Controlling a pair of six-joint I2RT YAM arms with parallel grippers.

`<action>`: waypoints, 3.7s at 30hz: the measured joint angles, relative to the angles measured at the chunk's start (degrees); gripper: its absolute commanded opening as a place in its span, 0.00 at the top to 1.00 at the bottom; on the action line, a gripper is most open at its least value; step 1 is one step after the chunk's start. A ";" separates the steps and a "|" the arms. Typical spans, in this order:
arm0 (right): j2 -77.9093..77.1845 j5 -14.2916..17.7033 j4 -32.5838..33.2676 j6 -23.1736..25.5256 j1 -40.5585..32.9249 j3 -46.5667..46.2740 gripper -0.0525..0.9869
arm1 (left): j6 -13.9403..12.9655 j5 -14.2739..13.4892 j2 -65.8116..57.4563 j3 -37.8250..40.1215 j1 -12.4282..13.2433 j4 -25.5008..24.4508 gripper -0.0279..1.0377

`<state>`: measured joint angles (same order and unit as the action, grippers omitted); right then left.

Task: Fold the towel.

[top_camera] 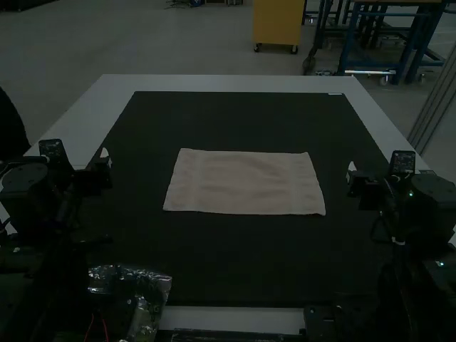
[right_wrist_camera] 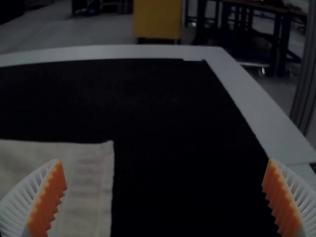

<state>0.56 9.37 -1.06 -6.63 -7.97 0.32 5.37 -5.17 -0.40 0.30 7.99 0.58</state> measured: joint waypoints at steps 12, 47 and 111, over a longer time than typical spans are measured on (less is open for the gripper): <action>0.00 -0.02 0.00 0.00 0.00 0.00 0.07 | 0.00 0.00 0.00 0.00 0.00 0.00 0.06; 0.00 -1.20 -7.74 -11.96 0.00 0.00 0.07 | -7.69 0.00 0.00 0.02 0.35 6.08 0.08; 89.31 -22.27 -18.80 7.02 4.07 32.20 0.07 | -2.25 8.66 -85.26 28.72 -12.24 24.30 0.07</action>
<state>89.86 -12.91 -19.86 0.38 -3.90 32.51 3.11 3.49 -85.67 29.02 -4.25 24.88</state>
